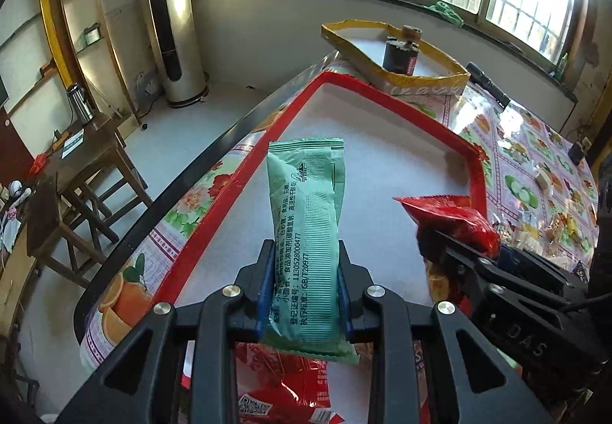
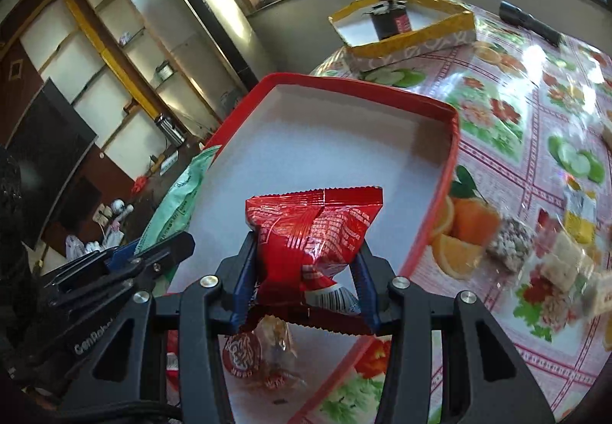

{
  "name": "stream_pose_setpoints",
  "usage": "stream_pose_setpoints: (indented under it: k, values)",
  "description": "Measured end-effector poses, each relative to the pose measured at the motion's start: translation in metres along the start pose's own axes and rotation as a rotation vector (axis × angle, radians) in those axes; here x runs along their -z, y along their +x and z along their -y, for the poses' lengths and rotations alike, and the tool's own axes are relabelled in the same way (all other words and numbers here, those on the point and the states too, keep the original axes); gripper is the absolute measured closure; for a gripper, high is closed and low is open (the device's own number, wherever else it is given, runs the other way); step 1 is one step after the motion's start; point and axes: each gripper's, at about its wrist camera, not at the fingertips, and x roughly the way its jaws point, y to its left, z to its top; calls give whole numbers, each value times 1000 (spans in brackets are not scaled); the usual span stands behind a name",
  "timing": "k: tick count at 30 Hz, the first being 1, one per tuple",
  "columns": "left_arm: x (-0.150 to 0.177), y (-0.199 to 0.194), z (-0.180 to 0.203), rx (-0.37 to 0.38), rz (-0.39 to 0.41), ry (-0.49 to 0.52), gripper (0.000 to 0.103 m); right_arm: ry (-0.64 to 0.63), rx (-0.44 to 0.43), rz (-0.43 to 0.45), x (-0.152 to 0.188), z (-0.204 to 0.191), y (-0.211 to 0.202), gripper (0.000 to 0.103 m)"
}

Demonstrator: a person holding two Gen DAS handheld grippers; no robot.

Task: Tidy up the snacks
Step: 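Carry green bar with left gripper while right gripper carries red chip bag over tray, then open left gripper dropping green bar while right gripper releases red chip bag into tray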

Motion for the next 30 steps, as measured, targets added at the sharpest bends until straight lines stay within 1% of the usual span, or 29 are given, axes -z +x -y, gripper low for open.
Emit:
stream_pose_setpoints:
  k: [5, 9, 11, 13, 14, 15, 16, 17, 18, 22, 24, 26, 30]
  values:
    - [1, 11, -2, -14, -26, -8, 76, -41, 25, -34, -1, -6, 19, 55]
    - [2, 20, -6, -15, -64, -30, 74, -50, 30, -47, 1, -4, 25, 54]
    - [3, 23, -9, 0, -79, -41, 68, -62, 45, -49, 0, -5, 25, 53]
    - [4, 21, -11, -7, -81, -48, 59, -75, 61, -51, 0, -6, 24, 48]
    - [4, 18, -12, -9, -74, -51, 52, -74, 63, -52, 0, -5, 22, 42]
    - [4, 13, -14, -9, -59, -61, 48, -66, 63, -45, 0, -4, 18, 39]
    - [4, 11, -15, -8, -51, -69, 41, -55, 56, -34, 1, -2, 12, 36]
    - [3, 8, -16, -5, -43, -76, 37, -43, 55, -24, 1, 0, 6, 31]
    - [3, 5, -17, 0, -36, -84, 37, -36, 54, -15, 1, 0, 1, 28]
    - [3, -3, -13, 14, -30, -80, 37, -24, 56, 23, 5, 3, -24, 28]
    - [4, -8, -9, 36, -27, -74, 36, -9, 56, 41, 11, 7, -40, 26]
    - [5, -13, -1, 48, -19, -57, 36, 11, 78, 56, 18, 16, -54, 24]
    - [10, -21, 22, 99, -15, -11, 35, 94, 135, 73, 39, 47, -87, 23]
